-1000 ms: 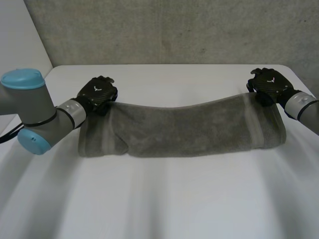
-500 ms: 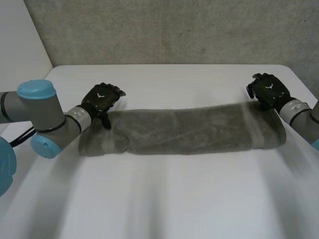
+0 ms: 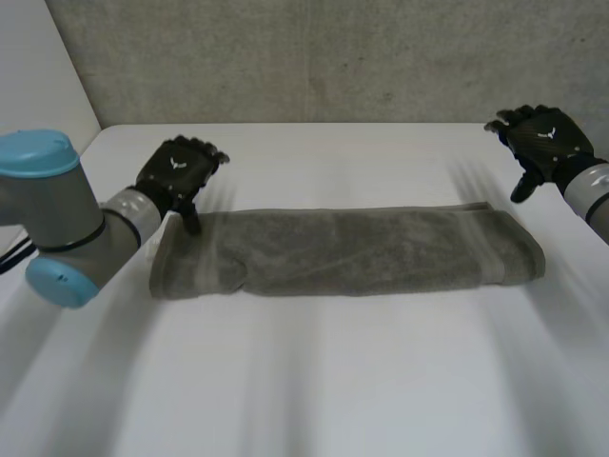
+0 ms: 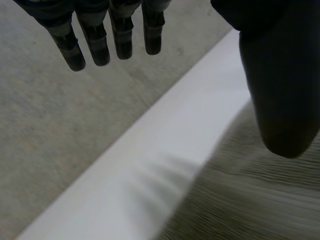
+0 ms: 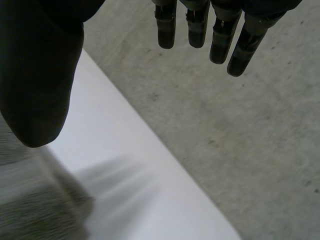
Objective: Fold the towel.
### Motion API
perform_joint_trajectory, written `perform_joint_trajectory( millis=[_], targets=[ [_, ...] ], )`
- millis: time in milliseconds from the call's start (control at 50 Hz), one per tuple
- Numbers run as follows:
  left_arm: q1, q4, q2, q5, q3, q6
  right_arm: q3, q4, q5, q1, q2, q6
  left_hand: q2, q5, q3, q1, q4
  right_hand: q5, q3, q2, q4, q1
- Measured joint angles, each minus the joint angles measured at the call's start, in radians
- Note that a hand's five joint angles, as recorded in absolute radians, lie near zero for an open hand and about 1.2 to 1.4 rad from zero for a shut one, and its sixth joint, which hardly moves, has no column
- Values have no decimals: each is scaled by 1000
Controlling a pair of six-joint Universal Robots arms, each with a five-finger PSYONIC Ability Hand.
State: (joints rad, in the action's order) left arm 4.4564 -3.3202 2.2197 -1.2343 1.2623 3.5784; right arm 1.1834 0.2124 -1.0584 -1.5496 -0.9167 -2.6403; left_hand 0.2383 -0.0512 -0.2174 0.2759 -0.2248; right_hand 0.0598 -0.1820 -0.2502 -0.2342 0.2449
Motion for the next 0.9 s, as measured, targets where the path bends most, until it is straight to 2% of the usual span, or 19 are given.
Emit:
perform_joint_trajectory(
  millis=[160, 300, 460, 740, 900],
  targets=[
    [0, 64, -112, -5, 214, -2, 139, -179, 16, 14, -81, 27, -1, 0, 0, 0, 0, 0, 0, 0, 0, 0],
    [7, 81, -143, -35, 336, -4, 284, -242, 63, 78, -107, 157, -1, -3, 0, 0, 0, 100, 0, -71, 0, 76],
    [13, 77, -145, -58, 402, -5, 377, -219, 92, 136, -108, 234, 3, -26, 0, 1, 0, 226, 0, -192, 0, 195],
    [36, 29, -135, -85, 419, -9, 459, -65, 97, 158, -123, 227, 57, -82, 0, 3, 0, 395, 0, -373, 0, 381],
    [47, 12, -130, -88, 406, -9, 457, -20, 108, 154, -101, 220, 60, -85, 0, 3, 0, 411, 0, -378, 0, 389]
  ],
)
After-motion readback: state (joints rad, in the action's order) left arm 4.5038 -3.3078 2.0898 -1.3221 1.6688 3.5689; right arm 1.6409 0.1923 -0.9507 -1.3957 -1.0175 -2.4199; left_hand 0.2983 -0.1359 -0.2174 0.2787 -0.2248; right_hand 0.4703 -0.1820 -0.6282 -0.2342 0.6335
